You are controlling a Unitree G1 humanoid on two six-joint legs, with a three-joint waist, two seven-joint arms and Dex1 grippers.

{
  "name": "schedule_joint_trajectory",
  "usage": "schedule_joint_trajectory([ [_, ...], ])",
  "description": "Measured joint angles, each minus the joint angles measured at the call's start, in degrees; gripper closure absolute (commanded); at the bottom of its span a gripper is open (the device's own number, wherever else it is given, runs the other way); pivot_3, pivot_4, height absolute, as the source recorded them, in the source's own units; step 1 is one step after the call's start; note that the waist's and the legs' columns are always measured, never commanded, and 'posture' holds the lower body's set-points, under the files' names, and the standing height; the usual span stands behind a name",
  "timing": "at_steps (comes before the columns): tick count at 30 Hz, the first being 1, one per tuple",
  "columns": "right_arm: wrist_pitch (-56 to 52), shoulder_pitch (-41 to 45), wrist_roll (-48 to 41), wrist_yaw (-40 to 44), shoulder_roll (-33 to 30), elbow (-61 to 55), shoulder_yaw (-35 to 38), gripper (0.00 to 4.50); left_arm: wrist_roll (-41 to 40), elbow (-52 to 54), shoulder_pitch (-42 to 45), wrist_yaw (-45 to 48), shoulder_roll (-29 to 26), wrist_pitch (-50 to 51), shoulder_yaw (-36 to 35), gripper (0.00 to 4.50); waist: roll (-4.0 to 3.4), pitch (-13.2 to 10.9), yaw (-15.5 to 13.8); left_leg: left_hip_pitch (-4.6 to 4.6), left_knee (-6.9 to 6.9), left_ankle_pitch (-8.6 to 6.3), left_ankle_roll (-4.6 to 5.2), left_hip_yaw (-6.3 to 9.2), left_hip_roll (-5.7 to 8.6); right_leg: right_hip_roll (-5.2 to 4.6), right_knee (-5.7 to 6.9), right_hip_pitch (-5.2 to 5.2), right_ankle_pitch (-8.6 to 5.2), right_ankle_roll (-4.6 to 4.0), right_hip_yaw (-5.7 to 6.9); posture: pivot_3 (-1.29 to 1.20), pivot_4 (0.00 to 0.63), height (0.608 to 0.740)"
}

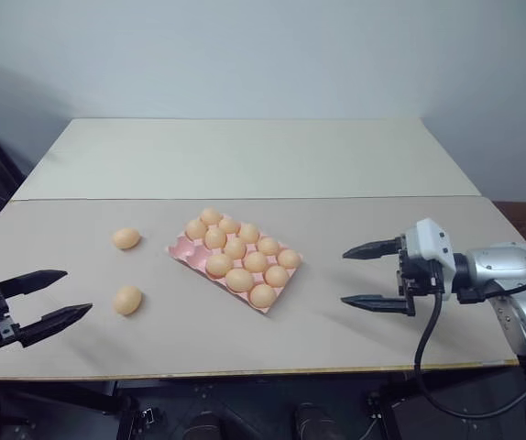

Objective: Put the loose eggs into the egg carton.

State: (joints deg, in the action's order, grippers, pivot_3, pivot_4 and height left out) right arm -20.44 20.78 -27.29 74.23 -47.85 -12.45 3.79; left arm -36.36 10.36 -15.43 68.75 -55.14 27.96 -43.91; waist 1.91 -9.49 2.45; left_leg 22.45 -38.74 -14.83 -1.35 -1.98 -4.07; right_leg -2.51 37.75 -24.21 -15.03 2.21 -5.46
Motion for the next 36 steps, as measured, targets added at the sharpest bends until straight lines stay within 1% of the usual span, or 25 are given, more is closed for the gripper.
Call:
schedule_joint_trajectory([
  [6,0.01,0.63,-0.70,-0.62,0.39,-1.20,-0.32,0.02,6.49,-1.56,7.44,-5.08,0.58,-1.89,13.07,0.00,0.00,0.00,-0.34,0.00,-0.01,0.00,0.00,0.00,0.01,0.00,0.00,0.02,0.00,0.00,0.01,0.00,0.150,0.740],
  [10,0.02,1.30,-0.95,-0.80,0.57,-1.32,-0.57,0.02,10.66,-5.29,13.27,-8.90,2.81,-2.24,21.55,0.00,0.00,0.00,-0.23,0.05,0.00,0.00,0.00,0.01,0.01,0.01,0.01,-0.03,0.01,0.00,0.00,0.00,0.150,0.740],
  [12,0.02,1.41,-1.00,-1.07,0.59,-1.35,-0.60,0.02,13.00,-7.14,15.20,-10.47,3.08,-2.25,25.07,0.00,0.00,0.00,-0.10,0.05,-0.01,0.00,0.00,0.01,0.01,0.01,0.02,-0.02,0.01,0.00,0.00,0.00,0.150,0.740],
  [16,0.02,1.47,-1.10,-1.80,0.66,-1.82,-0.60,0.02,16.10,-10.54,18.31,-13.56,4.85,-2.15,29.12,0.00,0.00,0.00,-0.16,0.04,-0.02,0.00,0.00,0.02,0.01,0.01,0.06,-0.02,0.01,0.00,0.00,0.00,0.150,0.740],
  [17,0.02,1.45,-1.12,-1.92,0.66,-1.94,-0.59,0.00,16.31,-11.29,18.86,-13.83,5.19,-2.14,29.73,0.38,0.00,0.00,-0.16,0.05,-0.02,0.00,0.00,0.02,0.01,0.01,0.05,-0.02,0.01,0.00,0.01,0.00,0.150,0.740],
  [18,0.02,1.40,-1.13,-2.06,0.66,-2.17,-0.58,0.00,16.79,-11.55,19.26,-14.18,5.43,-2.15,30.40,0.58,0.00,0.00,-0.17,0.07,-0.02,0.00,0.00,0.02,0.02,0.01,0.05,-0.03,0.01,0.00,0.01,0.00,0.150,0.740],
  [23,0.02,0.84,-1.58,-2.81,0.64,-3.34,-0.32,0.00,17.13,-11.78,20.06,-14.11,5.63,-2.15,30.90,2.20,0.00,0.00,-0.21,0.06,-0.03,0.00,0.00,0.03,0.02,0.01,0.06,-0.02,0.01,0.00,0.01,0.00,0.150,0.740],
  [25,0.01,0.47,-1.77,-3.44,0.64,-3.50,-0.09,0.00,17.07,-11.78,20.05,-14.06,5.62,-2.12,30.88,2.59,0.00,0.00,-0.23,0.06,-0.04,0.00,0.00,0.03,0.02,0.01,0.08,-0.02,0.01,0.00,0.01,0.00,0.150,0.740],
  [31,0.02,0.08,-2.23,-4.29,0.53,-3.89,0.11,0.00,15.38,-10.52,21.02,-13.28,5.59,-1.66,29.79,2.63,0.01,0.00,-0.25,0.06,-0.04,0.00,0.00,0.04,0.02,0.01,0.08,-0.02,0.01,0.01,0.01,0.00,0.150,0.740],
  [35,0.02,0.03,-2.22,-4.64,0.56,-3.92,0.14,0.00,11.63,-6.09,29.02,-13.04,6.75,-1.16,29.95,2.63,0.01,0.00,-1.30,0.07,-0.11,0.00,0.00,0.07,0.03,0.01,0.09,0.04,0.01,0.01,0.04,0.00,0.150,0.740],
  [36,0.02,0.10,-2.19,-4.83,0.59,-3.87,0.12,0.00,11.41,-5.81,31.79,-13.06,7.78,-1.17,30.69,2.63,0.01,0.00,-1.56,0.05,-0.11,0.00,0.00,0.07,0.06,0.00,0.08,0.05,0.01,0.02,0.03,0.00,0.150,0.740],
])
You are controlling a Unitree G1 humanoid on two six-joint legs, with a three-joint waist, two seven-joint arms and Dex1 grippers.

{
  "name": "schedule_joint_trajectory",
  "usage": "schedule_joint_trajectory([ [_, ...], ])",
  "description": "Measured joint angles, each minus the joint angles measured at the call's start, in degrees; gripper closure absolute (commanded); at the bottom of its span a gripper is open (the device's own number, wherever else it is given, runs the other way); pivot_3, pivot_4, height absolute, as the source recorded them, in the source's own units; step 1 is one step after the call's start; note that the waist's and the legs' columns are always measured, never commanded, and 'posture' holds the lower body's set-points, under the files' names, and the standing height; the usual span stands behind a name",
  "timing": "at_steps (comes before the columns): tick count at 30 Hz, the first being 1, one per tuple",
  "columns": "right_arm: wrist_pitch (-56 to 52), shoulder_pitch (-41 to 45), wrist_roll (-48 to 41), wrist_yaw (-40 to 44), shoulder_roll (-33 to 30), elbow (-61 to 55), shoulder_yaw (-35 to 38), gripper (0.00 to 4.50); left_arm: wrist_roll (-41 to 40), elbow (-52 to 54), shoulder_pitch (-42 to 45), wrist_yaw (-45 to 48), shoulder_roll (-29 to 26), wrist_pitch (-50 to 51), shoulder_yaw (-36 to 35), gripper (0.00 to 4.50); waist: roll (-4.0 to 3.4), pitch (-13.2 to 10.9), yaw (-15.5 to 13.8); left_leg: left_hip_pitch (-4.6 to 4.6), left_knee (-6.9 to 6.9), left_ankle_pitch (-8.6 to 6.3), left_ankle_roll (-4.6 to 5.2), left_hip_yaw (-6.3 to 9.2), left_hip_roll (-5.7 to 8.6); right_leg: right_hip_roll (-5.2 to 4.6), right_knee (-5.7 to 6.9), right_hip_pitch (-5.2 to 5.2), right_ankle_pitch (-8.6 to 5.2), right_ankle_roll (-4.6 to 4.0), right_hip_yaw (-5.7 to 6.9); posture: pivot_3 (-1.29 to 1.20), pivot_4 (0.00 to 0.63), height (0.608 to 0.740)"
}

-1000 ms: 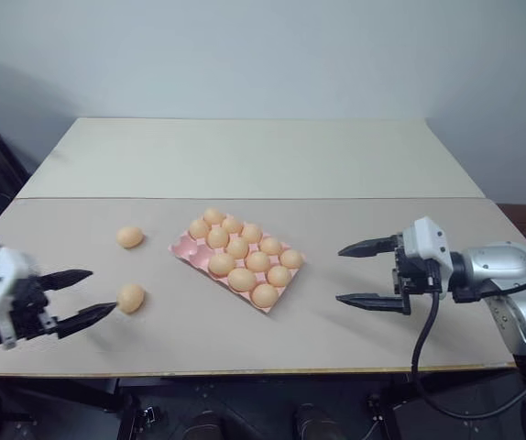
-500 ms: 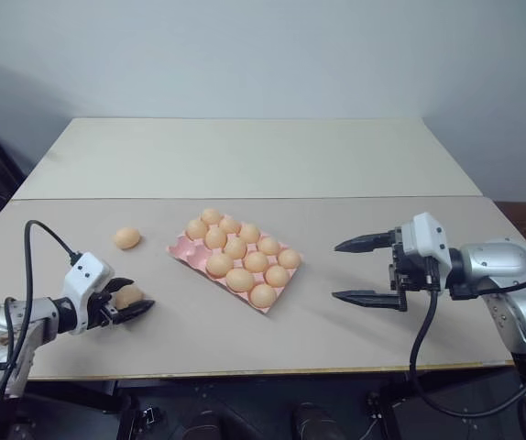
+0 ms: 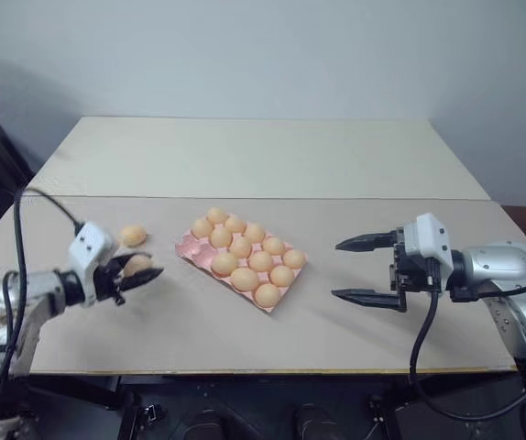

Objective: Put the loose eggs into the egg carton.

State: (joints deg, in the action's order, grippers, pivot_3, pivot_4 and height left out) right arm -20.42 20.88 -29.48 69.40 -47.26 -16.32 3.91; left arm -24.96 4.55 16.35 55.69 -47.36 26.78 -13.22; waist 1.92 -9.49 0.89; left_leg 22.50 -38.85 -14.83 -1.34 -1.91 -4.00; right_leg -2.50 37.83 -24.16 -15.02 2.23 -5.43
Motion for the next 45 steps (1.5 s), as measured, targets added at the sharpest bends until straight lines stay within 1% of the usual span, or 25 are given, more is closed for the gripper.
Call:
schedule_joint_trajectory([
  [2,0.02,0.15,0.05,-0.36,0.07,0.02,-0.06,0.00,0.14,-0.73,3.54,-0.03,2.08,-0.25,2.22,2.63,0.00,0.00,-0.20,0.01,0.00,0.00,0.00,0.00,0.01,0.00,0.01,-0.01,0.00,0.00,0.00,0.00,0.150,0.740],
  [4,0.03,0.37,0.08,-0.92,0.17,0.04,-0.10,0.00,1.40,-3.79,7.92,-0.29,5.53,-0.94,5.98,2.63,0.00,0.00,-0.39,0.01,-0.05,0.00,0.00,0.01,0.02,0.01,0.01,0.02,0.01,0.01,0.01,0.00,0.150,0.740],
  [7,0.03,0.45,0.07,-1.26,0.30,-0.06,-0.11,0.00,4.35,-7.92,11.20,-0.63,8.43,-3.09,10.60,2.63,0.01,0.00,-0.10,0.07,-0.05,0.00,0.01,0.02,0.03,0.01,-0.03,-0.02,0.01,0.01,-0.02,0.00,0.150,0.740],
  [10,0.03,0.38,0.04,-1.88,0.30,-0.14,-0.07,0.00,6.96,-12.49,14.21,-1.29,10.96,-5.71,13.09,2.63,0.01,0.00,0.11,0.09,-0.05,0.00,0.01,0.03,0.02,0.02,0.01,-0.06,0.01,0.01,-0.02,0.00,0.150,0.740],
  [12,0.03,0.29,0.03,-2.11,0.29,-0.36,-0.02,0.00,8.09,-14.69,15.20,-1.57,11.49,-6.98,13.75,2.63,0.01,0.00,0.16,0.08,-0.05,0.01,0.01,0.03,0.02,0.02,0.03,-0.05,0.01,0.01,-0.02,0.00,0.150,0.740],
  [14,0.02,-0.13,0.00,-2.49,0.28,-1.08,0.11,0.00,8.42,-16.63,15.81,-1.22,12.10,-7.79,13.90,1.95,0.01,0.00,0.06,0.09,-0.06,0.01,0.01,0.04,0.02,0.01,0.02,-0.04,0.01,0.01,-0.01,0.00,0.150,0.740],
  [17,0.01,-0.89,-0.15,-3.40,0.28,-2.18,0.59,0.00,8.32,-17.27,15.83,-0.11,12.61,-7.99,13.93,1.08,0.01,0.00,-0.09,0.14,-0.09,0.01,0.01,0.05,0.03,0.01,0.00,-0.05,0.01,0.02,0.01,0.00,0.150,0.740],
  [18,0.01,-1.25,-0.31,-3.54,0.28,-2.39,0.92,0.00,8.24,-17.27,15.83,0.33,12.58,-8.00,13.92,0.69,0.01,0.00,-0.11,0.14,-0.09,0.01,0.01,0.06,0.03,0.01,-0.01,-0.05,0.01,0.02,0.01,0.00,0.150,0.740],
  [20,0.01,-1.38,-0.55,-3.74,0.28,-2.40,1.21,0.00,8.07,-17.26,15.83,0.91,12.58,-8.03,13.85,0.04,0.01,0.00,-0.14,0.14,-0.10,0.01,0.01,0.06,0.03,0.01,0.01,-0.05,0.02,0.03,0.01,0.00,0.150,0.740],
  [24,0.01,-1.38,-0.58,-3.87,0.28,-2.37,1.24,0.00,7.48,-16.48,15.80,1.33,12.18,-8.03,12.68,0.02,0.01,0.00,-0.03,0.13,-0.11,0.01,0.01,0.07,0.02,0.01,0.03,-0.05,0.02,0.03,0.02,0.00,0.150,0.740],
  [26,0.01,-1.33,-0.58,-3.86,0.28,-2.28,1.23,0.00,6.78,-15.60,15.42,1.40,11.20,-7.97,11.59,0.02,0.01,0.00,0.06,0.14,-0.10,0.01,0.01,0.07,0.02,0.01,0.02,-0.06,0.02,0.03,0.01,0.00,0.150,0.740],
  [30,0.02,-1.03,-0.58,-3.62,0.35,-1.97,1.18,0.00,5.01,-11.91,12.74,1.64,7.54,-7.33,7.55,0.02,0.00,0.00,0.15,0.13,-0.10,0.01,0.01,0.07,0.02,0.01,0.03,-0.06,0.02,0.03,0.01,0.00,0.150,0.740],
  [35,0.04,0.50,-0.54,-3.14,0.54,-0.80,0.90,0.00,2.09,-6.84,6.33,3.36,1.34,-6.56,0.46,0.02,0.00,0.00,0.18,0.12,-0.09,0.01,0.01,0.06,0.00,0.01,0.02,-0.07,0.01,0.03,0.02,0.00,0.150,0.740],
  [37,0.22,1.33,-0.53,-2.79,0.79,-0.19,0.37,0.00,0.76,-4.10,1.24,3.95,-1.14,-6.33,-3.58,0.02,0.00,0.00,0.25,0.11,-0.07,0.00,0.01,0.04,-0.01,0.00,-0.01,-0.06,0.01,0.03,0.01,0.00,0.150,0.740],
  [40,0.67,1.70,-0.42,-1.86,0.82,1.60,-0.09,0.00,-1.92,-0.47,-9.07,5.43,-3.81,-4.08,-11.75,0.02,0.00,-0.01,0.63,0.11,-0.03,0.00,0.02,0.00,-0.05,0.00,-0.04,-0.10,0.01,0.02,0.02,0.00,0.150,0.740],
  [42,0.88,2.18,-0.36,-1.49,0.92,2.62,-0.49,0.00,-4.13,2.43,-14.35,6.37,-4.37,-2.59,-16.73,0.02,0.00,-0.01,0.58,0.11,-0.05,0.00,0.02,0.01,-0.07,0.00,-0.01,-0.09,0.01,0.02,0.03,0.00,0.150,0.740],
  [45,1.37,2.80,-0.29,-0.75,1.05,3.44,-0.90,0.00,-7.06,6.51,-20.03,7.69,-4.40,-0.96,-22.49,0.02,0.00,-0.01,0.00,0.01,-0.04,0.00,0.02,0.00,-0.06,-0.01,0.00,-0.01,0.00,0.01,0.05,0.00,0.150,0.740],
])
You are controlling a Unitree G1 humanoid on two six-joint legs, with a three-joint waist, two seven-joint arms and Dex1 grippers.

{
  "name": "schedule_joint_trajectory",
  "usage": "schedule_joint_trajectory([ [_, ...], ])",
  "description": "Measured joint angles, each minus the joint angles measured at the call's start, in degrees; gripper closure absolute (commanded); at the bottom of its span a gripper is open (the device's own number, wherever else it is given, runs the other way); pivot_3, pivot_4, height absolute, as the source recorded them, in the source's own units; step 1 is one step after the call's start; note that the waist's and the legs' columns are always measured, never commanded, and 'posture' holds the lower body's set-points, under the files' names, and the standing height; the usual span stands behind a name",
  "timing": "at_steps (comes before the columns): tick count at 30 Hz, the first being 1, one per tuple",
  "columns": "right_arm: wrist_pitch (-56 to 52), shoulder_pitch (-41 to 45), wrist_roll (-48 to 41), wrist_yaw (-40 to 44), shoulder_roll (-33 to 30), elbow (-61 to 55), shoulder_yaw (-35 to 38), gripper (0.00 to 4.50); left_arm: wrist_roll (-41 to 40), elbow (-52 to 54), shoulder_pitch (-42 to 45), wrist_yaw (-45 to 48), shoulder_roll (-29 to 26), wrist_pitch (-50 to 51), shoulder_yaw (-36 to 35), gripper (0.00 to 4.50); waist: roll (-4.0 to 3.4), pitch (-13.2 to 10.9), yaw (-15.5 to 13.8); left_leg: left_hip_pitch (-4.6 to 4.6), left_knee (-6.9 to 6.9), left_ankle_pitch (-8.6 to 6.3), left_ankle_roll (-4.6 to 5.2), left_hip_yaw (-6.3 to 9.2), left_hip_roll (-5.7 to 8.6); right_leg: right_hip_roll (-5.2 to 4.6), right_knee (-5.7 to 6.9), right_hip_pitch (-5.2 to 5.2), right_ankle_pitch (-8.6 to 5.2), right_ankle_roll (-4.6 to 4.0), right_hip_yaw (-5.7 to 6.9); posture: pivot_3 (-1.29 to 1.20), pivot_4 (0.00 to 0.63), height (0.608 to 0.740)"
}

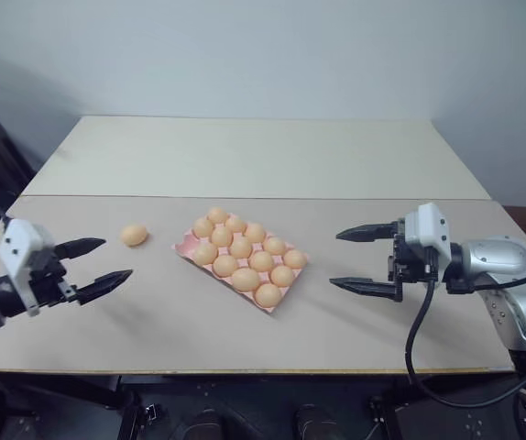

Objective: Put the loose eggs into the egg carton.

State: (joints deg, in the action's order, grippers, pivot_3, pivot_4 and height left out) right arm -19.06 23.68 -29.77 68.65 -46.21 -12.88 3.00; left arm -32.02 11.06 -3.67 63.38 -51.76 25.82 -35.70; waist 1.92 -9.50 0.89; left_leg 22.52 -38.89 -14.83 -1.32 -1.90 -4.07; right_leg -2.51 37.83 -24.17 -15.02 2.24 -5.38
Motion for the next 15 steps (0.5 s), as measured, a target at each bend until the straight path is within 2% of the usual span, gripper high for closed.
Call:
schedule_joint_trajectory([
  [6,0.31,0.02,0.33,1.38,-0.05,1.24,-0.03,0.00,-3.58,4.61,-6.44,-0.16,0.69,2.57,-6.06,0.02,0.00,0.00,-0.08,0.00,0.01,0.00,0.00,-0.01,0.00,0.01,-0.02,-0.01,0.00,0.00,-0.01,0.00,0.150,0.740],
  [15,0.31,0.09,0.34,2.17,-0.16,1.26,-0.01,0.00,-4.38,6.06,-6.94,-2.72,1.70,2.92,-5.54,0.02,0.00,0.00,-0.01,-0.02,0.02,0.00,0.00,-0.02,0.00,0.01,-0.02,-0.01,0.00,-0.01,-0.03,0.00,0.150,0.740],
])
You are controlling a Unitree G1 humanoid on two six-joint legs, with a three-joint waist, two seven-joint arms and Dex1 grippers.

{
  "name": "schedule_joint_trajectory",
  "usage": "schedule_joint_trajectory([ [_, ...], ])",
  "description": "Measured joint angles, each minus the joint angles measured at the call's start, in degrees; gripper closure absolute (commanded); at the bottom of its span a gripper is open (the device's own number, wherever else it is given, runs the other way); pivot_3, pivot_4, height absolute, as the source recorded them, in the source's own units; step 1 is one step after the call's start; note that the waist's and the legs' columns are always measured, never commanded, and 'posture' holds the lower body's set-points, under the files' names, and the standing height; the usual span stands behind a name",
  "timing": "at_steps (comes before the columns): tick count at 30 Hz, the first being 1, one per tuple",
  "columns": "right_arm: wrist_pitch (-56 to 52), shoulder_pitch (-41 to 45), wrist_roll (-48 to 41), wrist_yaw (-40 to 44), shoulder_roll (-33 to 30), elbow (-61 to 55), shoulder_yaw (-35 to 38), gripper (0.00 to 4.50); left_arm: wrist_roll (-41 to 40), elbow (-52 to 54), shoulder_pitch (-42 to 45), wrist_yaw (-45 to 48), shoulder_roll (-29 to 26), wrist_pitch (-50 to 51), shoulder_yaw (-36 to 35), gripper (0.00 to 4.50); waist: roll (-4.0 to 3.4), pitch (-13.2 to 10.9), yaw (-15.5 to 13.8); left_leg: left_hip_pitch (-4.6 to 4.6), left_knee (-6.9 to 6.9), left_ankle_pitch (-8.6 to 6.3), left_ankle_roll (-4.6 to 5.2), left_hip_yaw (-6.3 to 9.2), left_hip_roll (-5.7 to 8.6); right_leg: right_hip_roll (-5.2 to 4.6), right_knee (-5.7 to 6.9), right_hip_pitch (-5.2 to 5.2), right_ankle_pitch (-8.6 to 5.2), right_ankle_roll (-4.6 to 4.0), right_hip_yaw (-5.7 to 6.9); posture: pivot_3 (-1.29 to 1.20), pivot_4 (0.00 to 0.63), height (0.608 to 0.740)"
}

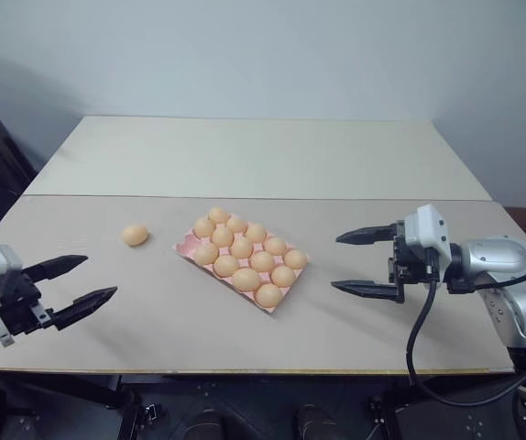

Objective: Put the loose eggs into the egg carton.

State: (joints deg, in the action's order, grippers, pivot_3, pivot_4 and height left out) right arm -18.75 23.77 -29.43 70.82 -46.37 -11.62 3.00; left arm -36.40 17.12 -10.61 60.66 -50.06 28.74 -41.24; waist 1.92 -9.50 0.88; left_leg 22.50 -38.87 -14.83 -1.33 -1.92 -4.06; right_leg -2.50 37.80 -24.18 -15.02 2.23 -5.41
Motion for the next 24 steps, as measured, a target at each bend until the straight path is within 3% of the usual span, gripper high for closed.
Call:
schedule_joint_trajectory([
  [3,0.00,-0.02,-0.01,0.01,-0.08,-0.03,0.04,0.00,1.38,-1.34,3.38,-2.19,0.01,-1.28,2.30,0.02,0.00,0.00,-0.18,-0.02,0.00,0.00,0.00,0.00,0.01,-0.01,0.00,0.04,0.00,0.00,0.01,0.00,0.150,0.740],
  [8,0.00,-0.23,0.00,-0.26,-0.10,-0.32,0.18,0.00,8.31,-10.79,16.21,-9.45,1.17,-4.77,12.30,0.02,0.00,0.01,-0.23,-0.02,0.00,0.00,0.00,0.01,0.04,0.00,-0.03,0.07,0.01,0.00,0.00,0.00,0.150,0.740],
  [16,0.00,-1.65,-0.08,-1.33,-0.06,-2.04,0.63,0.00,20.53,-38.50,38.35,-19.78,7.30,-14.20,24.39,0.02,0.01,0.01,-0.09,0.08,-0.02,0.00,0.00,0.03,0.07,0.00,0.00,-0.01,0.02,0.01,0.01,0.00,0.150,0.740],
  [24,-0.77,-3.54,-2.36,-3.54,-0.37,-5.87,2.68,0.00,26.42,-61.64,49.70,-19.30,11.29,-23.27,30.47,0.02,0.01,0.01,-0.16,0.12,-0.05,0.00,0.00,0.04,0.08,0.00,0.01,-0.01,0.02,0.02,0.03,0.00,0.150,0.740],
])
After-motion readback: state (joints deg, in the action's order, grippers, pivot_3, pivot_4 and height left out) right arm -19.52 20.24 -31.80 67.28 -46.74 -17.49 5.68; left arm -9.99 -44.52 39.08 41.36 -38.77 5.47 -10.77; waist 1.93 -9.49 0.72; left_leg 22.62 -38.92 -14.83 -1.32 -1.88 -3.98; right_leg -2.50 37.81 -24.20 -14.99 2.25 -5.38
